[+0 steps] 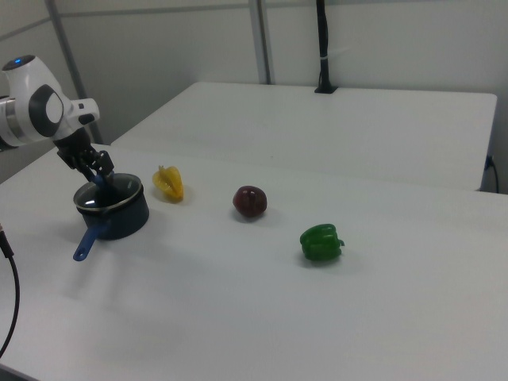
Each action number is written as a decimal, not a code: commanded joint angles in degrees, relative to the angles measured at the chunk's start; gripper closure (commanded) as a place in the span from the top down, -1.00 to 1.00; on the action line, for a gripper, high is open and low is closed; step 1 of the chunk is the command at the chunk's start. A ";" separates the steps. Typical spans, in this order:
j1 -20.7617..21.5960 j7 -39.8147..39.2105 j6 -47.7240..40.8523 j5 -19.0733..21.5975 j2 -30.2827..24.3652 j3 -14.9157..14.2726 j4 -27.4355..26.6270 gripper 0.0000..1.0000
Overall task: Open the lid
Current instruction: 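Close the gripper on the blue lid knob, then lift the glass lid off the saucepan and carry it beside the red fruit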
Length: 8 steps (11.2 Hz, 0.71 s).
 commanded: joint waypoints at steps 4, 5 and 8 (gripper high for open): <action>-1.08 1.51 -3.26 -0.70 -7.38 -0.04 -1.93 0.02; -2.57 1.51 -3.62 -0.70 -8.96 -0.13 -3.07 0.02; -10.03 0.99 -3.62 -1.05 -12.57 -0.13 -7.55 0.02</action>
